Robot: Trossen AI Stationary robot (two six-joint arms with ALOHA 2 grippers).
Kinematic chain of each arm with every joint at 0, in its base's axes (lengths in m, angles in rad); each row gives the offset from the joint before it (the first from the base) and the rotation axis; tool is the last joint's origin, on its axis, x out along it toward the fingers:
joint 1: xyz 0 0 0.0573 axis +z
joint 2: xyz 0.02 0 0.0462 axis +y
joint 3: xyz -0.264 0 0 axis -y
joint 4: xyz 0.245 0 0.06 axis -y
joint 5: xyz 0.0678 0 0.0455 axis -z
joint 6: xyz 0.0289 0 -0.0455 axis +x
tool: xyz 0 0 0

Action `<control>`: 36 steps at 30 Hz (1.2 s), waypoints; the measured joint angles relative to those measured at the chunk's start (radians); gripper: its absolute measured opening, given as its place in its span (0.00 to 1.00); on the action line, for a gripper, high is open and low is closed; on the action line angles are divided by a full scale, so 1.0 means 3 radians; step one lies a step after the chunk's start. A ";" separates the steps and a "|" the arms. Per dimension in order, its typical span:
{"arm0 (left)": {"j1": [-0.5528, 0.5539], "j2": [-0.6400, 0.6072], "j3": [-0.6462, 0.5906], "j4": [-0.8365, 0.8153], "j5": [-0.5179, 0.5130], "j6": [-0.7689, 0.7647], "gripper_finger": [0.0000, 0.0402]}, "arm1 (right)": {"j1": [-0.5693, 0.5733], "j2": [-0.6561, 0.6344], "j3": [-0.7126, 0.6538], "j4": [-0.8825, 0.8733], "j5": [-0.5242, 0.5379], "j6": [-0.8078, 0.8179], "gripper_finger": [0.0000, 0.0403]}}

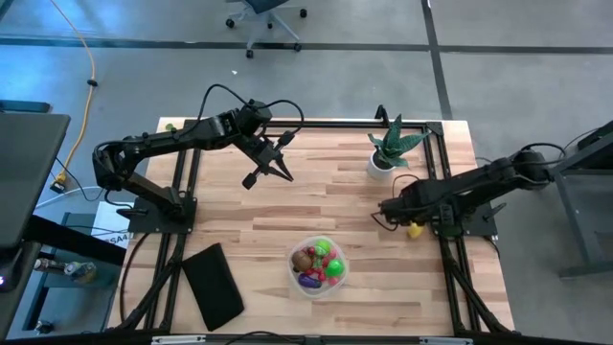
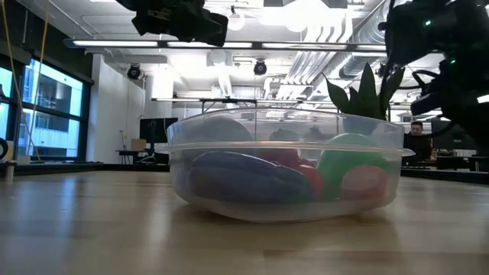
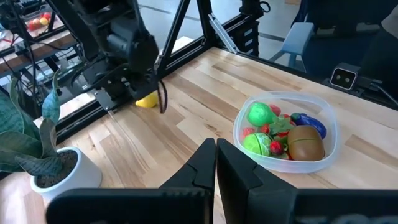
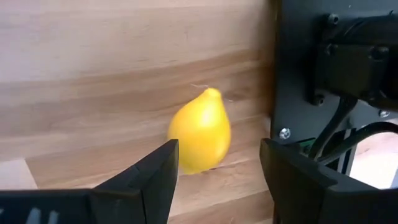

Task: Pick and placing Produce into tupperware
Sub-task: Put the yellow lemon into the transparent container

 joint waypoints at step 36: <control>0.0000 0.0000 0.0000 -0.0028 -0.0061 0.0001 0.01 | -0.0874 0.0108 -0.0453 0.1617 0.0508 -0.0285 0.54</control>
